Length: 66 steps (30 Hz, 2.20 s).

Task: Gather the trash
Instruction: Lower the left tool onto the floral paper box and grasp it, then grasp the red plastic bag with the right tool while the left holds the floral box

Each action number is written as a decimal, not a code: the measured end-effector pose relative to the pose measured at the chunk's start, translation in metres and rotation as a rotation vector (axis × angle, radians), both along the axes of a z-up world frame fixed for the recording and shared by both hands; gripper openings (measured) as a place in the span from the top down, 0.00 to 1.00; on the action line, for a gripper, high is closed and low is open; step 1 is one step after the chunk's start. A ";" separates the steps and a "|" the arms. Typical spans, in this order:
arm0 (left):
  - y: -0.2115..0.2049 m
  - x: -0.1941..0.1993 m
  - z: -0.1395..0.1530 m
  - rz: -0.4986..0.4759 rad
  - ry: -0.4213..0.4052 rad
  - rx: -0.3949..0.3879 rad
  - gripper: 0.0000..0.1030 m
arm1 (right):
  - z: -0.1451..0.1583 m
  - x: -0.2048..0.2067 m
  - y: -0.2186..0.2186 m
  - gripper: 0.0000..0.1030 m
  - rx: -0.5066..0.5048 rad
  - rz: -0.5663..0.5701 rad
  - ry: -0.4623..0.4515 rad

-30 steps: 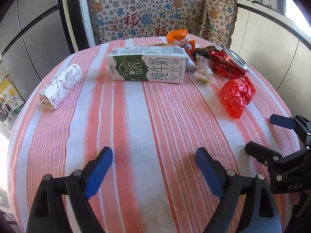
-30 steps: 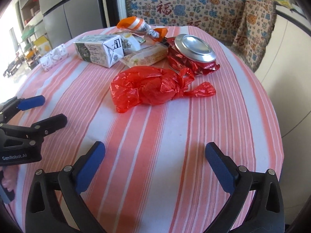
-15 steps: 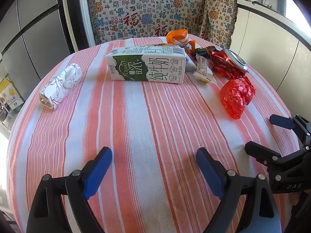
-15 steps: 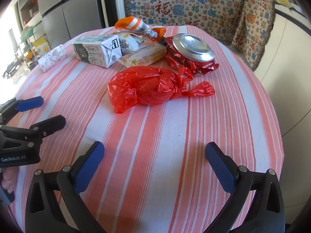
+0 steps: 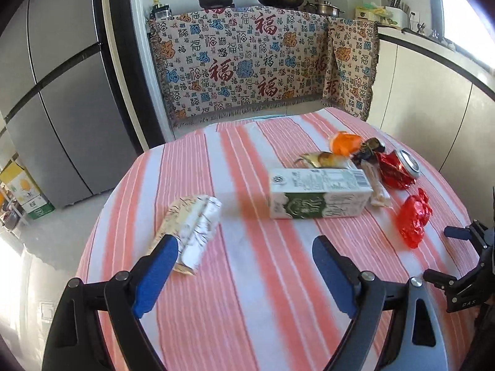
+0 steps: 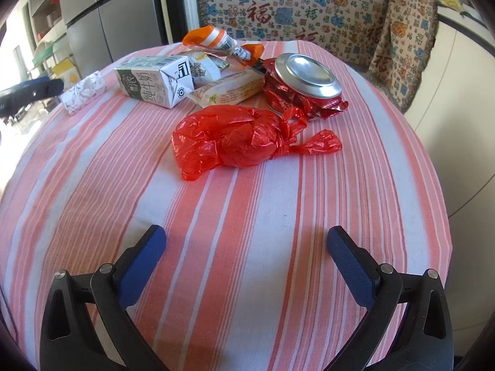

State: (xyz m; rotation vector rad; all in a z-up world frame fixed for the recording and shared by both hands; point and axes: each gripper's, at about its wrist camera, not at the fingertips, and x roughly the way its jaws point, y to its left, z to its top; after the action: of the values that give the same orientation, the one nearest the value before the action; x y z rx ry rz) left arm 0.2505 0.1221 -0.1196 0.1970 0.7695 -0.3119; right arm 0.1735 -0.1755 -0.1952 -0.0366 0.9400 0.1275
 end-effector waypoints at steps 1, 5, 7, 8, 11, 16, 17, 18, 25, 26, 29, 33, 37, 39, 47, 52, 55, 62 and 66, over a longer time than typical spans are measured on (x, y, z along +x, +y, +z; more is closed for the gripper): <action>0.011 0.013 -0.002 0.008 0.003 -0.008 0.12 | 0.000 0.000 0.000 0.00 0.000 0.000 0.000; 0.032 0.046 -0.018 -0.010 0.047 -0.036 0.12 | 0.000 0.000 0.000 0.00 0.000 0.000 0.000; 0.036 0.059 -0.029 -0.004 0.073 -0.021 0.12 | 0.000 0.000 0.000 0.00 0.000 0.001 0.000; 0.035 0.062 -0.033 -0.005 0.083 -0.021 0.12 | 0.000 0.000 0.000 0.00 0.001 0.001 0.000; 0.037 0.074 -0.041 -0.019 0.102 -0.034 0.12 | 0.000 0.000 0.000 0.00 0.001 0.001 0.000; 0.039 0.089 -0.055 -0.004 0.124 0.031 0.12 | 0.000 0.000 0.000 0.00 0.001 0.001 0.001; 0.040 0.090 -0.057 0.000 0.126 0.038 0.12 | 0.000 0.000 0.000 0.00 0.001 0.001 0.001; 0.042 0.092 -0.059 0.006 0.132 0.039 0.12 | 0.000 0.000 0.000 0.00 0.001 0.001 0.001; 0.044 0.098 -0.071 0.006 0.167 0.037 0.12 | 0.000 0.001 0.000 0.00 0.001 0.001 0.001; 0.044 0.098 -0.071 0.005 0.165 0.034 0.12 | 0.000 0.001 0.000 0.00 0.001 0.001 0.001; 0.046 0.099 -0.071 0.006 0.169 0.016 0.12 | 0.000 0.001 0.000 0.00 0.001 0.001 0.001; 0.045 0.097 -0.069 -0.001 0.170 -0.003 0.12 | 0.000 0.001 0.000 0.00 0.001 0.001 0.001; 0.041 0.092 -0.069 -0.009 0.165 -0.012 0.14 | 0.000 0.001 0.000 0.00 0.001 0.002 0.001; 0.039 0.089 -0.069 -0.004 0.158 -0.009 0.23 | 0.000 0.001 0.000 0.00 0.001 0.002 0.001; 0.025 0.056 -0.060 0.032 0.147 -0.065 0.31 | -0.001 0.001 0.000 0.00 0.001 0.002 0.002; -0.002 0.005 -0.062 0.112 0.161 -0.044 0.31 | -0.001 0.001 0.000 0.00 0.001 0.002 0.002; -0.018 -0.023 -0.066 0.168 0.187 -0.076 0.30 | -0.001 0.001 0.000 0.00 0.001 0.002 0.002; -0.054 -0.053 -0.076 0.188 0.176 -0.070 0.24 | -0.001 0.001 -0.001 0.00 0.002 0.002 0.002; -0.061 -0.056 -0.083 0.198 0.125 0.010 0.09 | -0.001 0.001 0.000 0.00 0.002 0.002 0.002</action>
State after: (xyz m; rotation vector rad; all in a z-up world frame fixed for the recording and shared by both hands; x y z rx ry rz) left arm 0.1943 0.0612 -0.2029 0.1099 0.9067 -0.1340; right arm 0.1747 -0.1760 -0.1959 -0.0356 0.9417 0.1300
